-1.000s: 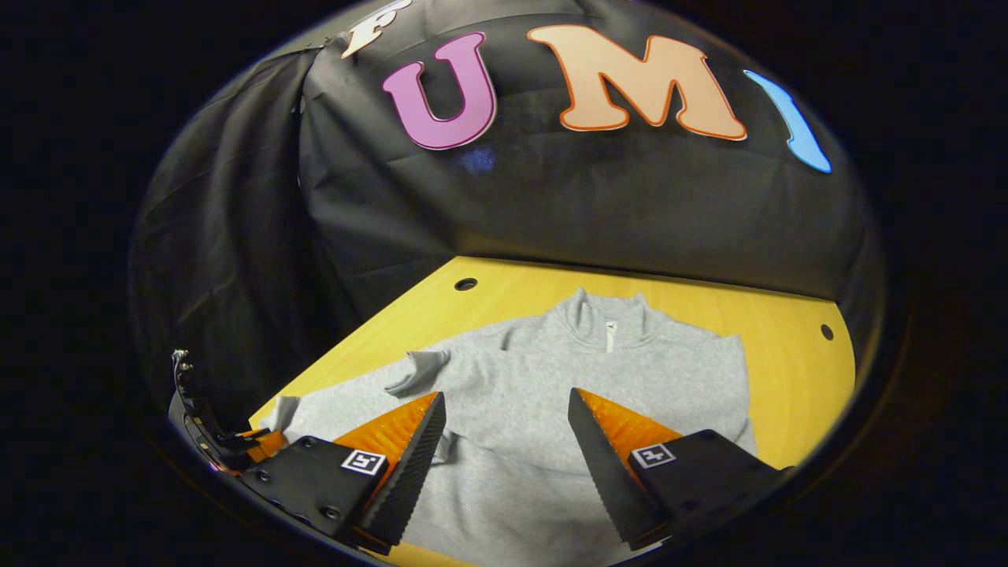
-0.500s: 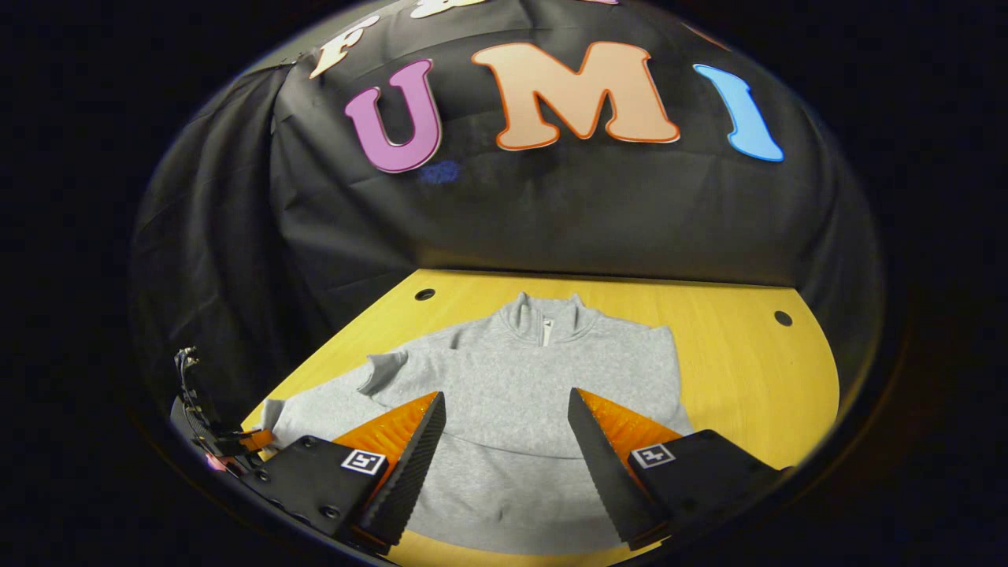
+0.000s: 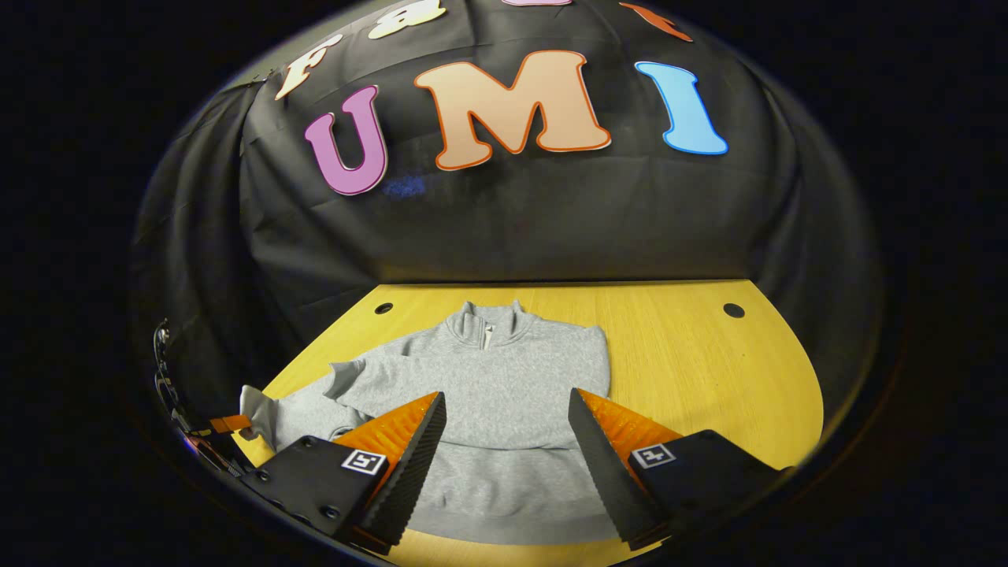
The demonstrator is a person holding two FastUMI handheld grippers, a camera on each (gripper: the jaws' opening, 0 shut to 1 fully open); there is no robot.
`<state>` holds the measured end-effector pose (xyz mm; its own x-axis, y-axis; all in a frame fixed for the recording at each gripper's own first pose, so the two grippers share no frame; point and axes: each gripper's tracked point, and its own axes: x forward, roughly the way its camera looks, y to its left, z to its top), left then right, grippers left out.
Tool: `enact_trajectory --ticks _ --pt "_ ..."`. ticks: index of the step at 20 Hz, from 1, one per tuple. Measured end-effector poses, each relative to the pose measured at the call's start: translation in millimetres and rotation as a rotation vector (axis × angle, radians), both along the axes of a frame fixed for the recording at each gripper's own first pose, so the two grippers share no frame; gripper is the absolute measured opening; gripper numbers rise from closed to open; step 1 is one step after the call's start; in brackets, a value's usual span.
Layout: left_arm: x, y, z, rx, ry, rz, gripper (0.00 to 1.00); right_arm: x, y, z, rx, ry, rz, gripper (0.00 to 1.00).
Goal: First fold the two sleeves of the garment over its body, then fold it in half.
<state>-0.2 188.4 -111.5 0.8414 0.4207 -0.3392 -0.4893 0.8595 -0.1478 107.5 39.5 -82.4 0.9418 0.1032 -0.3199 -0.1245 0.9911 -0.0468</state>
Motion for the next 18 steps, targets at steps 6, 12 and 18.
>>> enact_trajectory --ticks 6,12,18 --pt "71 -125 46 -0.04 -0.087 -0.251 0.0 -8 -45 2 -0.005 0.006 -0.034 0.93" --pt "125 -249 70 0.006 -0.09 -0.486 0.0 -12 -87 2 -0.009 0.012 -0.061 0.93" --pt "172 -358 76 0.038 -0.102 -0.675 0.0 -15 -124 0 0.01 0.021 -0.096 0.93"
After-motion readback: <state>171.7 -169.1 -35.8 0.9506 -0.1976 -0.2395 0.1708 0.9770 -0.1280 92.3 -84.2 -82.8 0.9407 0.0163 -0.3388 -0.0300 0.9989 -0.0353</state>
